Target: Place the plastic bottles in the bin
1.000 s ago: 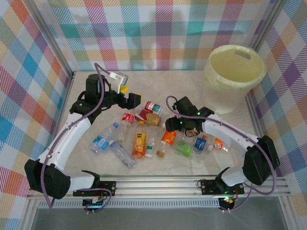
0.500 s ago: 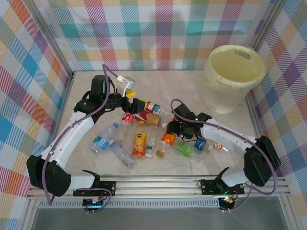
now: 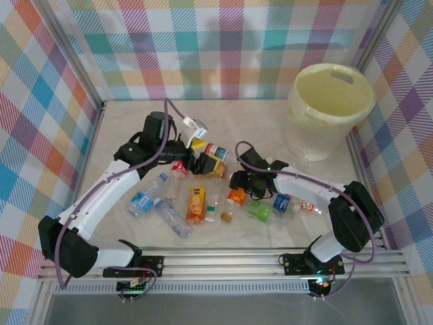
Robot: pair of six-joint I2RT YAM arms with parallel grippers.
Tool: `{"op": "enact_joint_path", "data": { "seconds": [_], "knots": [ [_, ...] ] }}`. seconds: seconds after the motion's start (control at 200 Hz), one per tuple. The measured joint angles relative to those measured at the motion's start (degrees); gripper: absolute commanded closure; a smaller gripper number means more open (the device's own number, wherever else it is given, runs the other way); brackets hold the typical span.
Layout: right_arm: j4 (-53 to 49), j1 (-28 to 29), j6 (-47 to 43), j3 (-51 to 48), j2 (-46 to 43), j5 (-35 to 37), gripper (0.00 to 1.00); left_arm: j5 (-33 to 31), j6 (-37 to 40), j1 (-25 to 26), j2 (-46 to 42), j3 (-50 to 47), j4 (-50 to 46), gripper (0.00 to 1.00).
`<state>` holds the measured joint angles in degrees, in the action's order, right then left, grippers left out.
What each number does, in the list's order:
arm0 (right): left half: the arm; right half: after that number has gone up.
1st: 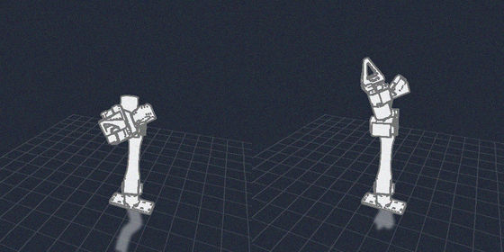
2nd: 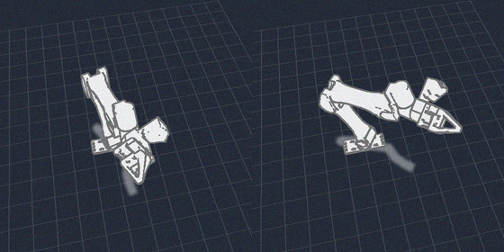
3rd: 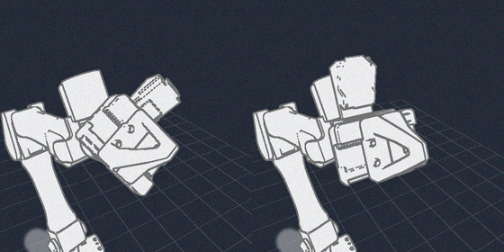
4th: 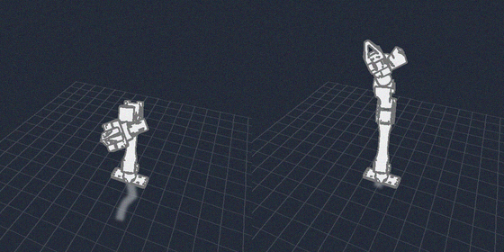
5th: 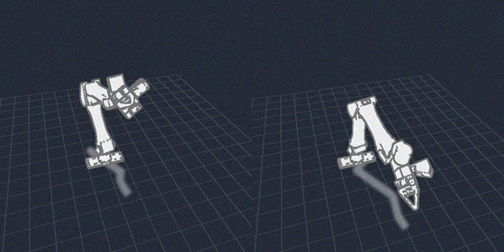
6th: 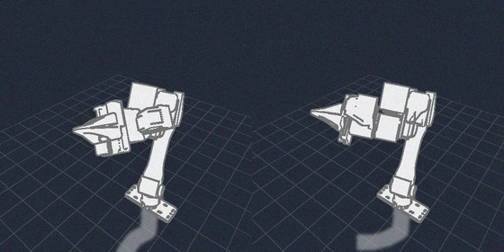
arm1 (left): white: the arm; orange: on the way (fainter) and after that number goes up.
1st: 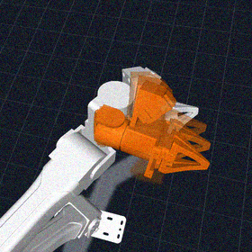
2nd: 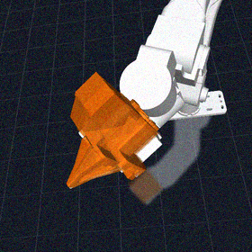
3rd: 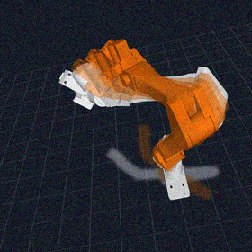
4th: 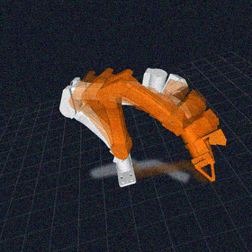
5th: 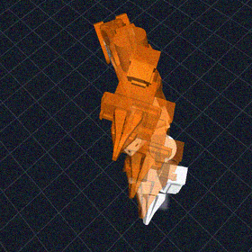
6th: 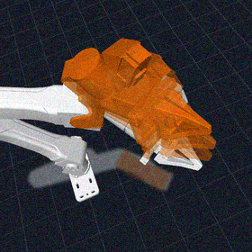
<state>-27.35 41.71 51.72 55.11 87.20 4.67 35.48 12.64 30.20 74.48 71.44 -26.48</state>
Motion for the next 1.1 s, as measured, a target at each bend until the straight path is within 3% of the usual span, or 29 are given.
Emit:
{"op": "enact_joint_path", "data": {
  "seconds": [0.135, 0.32, 0.53, 1.1],
  "knots": [
    [2.1, 0.1, 0.4, 0.0, 0.8, -0.2, 0.29, -3.2, 0.3, 4.8, -1.9, -0.3, -0.2, 0.00],
    [3.5, 0.3, 1.2, 0.0, 3.5, -0.6, 0.29, -7.7, 0.0, 7.6, -7.6, -6.0, 3.0, 0.00],
    [3.9, 0.4, 1.5, -0.1, 4.8, -0.6, 0.29, -11.2, -0.6, 7.9, -8.9, -7.6, 5.0, 0.00],
    [7.7, 0.8, 1.6, -1.4, 6.8, -0.6, 0.35, -9.6, -1.2, 8.0, -7.9, -8.7, 7.0, 0.00]
  ]
}}
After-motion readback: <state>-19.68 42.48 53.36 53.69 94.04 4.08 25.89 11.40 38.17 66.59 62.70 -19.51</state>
